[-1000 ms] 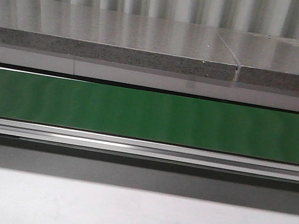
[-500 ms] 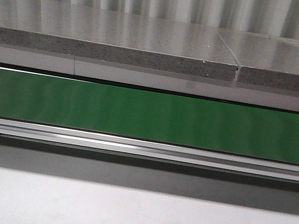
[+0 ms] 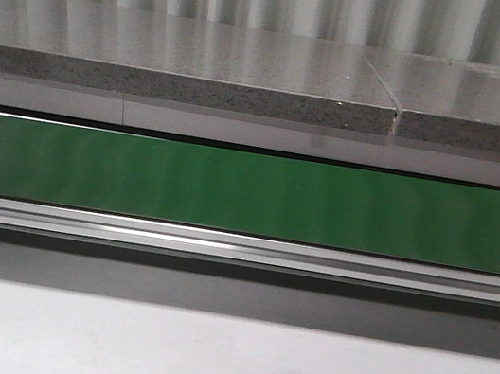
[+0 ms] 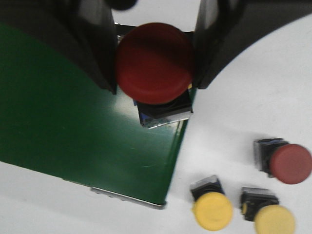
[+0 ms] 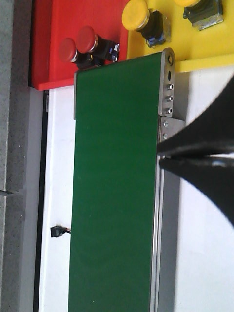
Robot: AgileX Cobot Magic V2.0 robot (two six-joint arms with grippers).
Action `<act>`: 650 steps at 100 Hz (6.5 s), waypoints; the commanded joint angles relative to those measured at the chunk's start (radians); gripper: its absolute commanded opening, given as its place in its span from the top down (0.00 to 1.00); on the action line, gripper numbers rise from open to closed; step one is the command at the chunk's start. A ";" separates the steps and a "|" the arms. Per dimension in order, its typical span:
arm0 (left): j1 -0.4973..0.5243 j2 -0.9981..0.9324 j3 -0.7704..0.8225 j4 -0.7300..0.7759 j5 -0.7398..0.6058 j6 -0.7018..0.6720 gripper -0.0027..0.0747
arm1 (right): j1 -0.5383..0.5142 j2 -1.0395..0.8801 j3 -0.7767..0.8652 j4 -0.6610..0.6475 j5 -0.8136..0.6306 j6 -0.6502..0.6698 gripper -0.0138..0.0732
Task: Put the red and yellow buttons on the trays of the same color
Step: 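Grasp the red button with the left gripper and set it on the belt, then move the left gripper over a yellow button in the cluster, then grasp the yellow button with the left gripper and set it on the belt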
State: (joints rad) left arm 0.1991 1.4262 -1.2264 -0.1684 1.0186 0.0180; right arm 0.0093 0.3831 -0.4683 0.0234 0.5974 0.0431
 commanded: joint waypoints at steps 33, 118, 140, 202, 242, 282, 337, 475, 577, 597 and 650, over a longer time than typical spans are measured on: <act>-0.121 0.088 -0.032 0.027 -0.023 0.001 0.83 | -0.001 0.004 -0.024 -0.001 -0.066 -0.007 0.92; -0.029 0.115 -0.184 0.046 -0.016 -0.150 0.33 | -0.001 0.004 -0.024 -0.001 -0.066 -0.007 0.92; 0.060 0.191 -0.189 0.048 -0.049 -0.295 0.33 | -0.001 0.004 -0.024 -0.001 -0.066 -0.007 0.92; 0.071 0.398 -0.280 0.076 -0.174 -0.593 0.33 | -0.001 0.004 -0.024 -0.001 -0.066 -0.007 0.92; 0.071 0.501 -0.364 0.054 -0.162 -0.593 0.33 | -0.001 0.004 -0.024 -0.001 -0.066 -0.007 0.92; 0.071 0.531 -0.373 0.054 -0.153 -0.593 0.43 | -0.001 0.004 -0.024 -0.001 -0.066 -0.007 0.92; 0.071 0.497 -0.375 0.073 -0.123 -0.571 0.69 | -0.001 0.004 -0.024 -0.001 -0.066 -0.007 0.92; -0.132 0.181 -0.126 0.080 0.017 -0.239 0.69 | -0.001 0.004 -0.024 -0.001 -0.066 -0.007 0.92; -0.176 0.120 -0.130 0.118 0.032 -0.262 0.30 | -0.001 0.004 -0.024 -0.001 -0.066 -0.007 0.92; -0.257 0.015 -0.130 0.118 0.023 -0.208 0.30 | -0.001 0.004 -0.024 -0.001 -0.066 -0.007 0.92; -0.511 -0.333 0.099 0.116 -0.161 -0.164 0.99 | -0.001 0.004 -0.024 -0.001 -0.066 -0.007 0.92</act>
State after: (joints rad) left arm -0.2873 1.1766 -1.1474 -0.0462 0.9370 -0.1463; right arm 0.0093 0.3815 -0.4683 0.0234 0.6034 0.0431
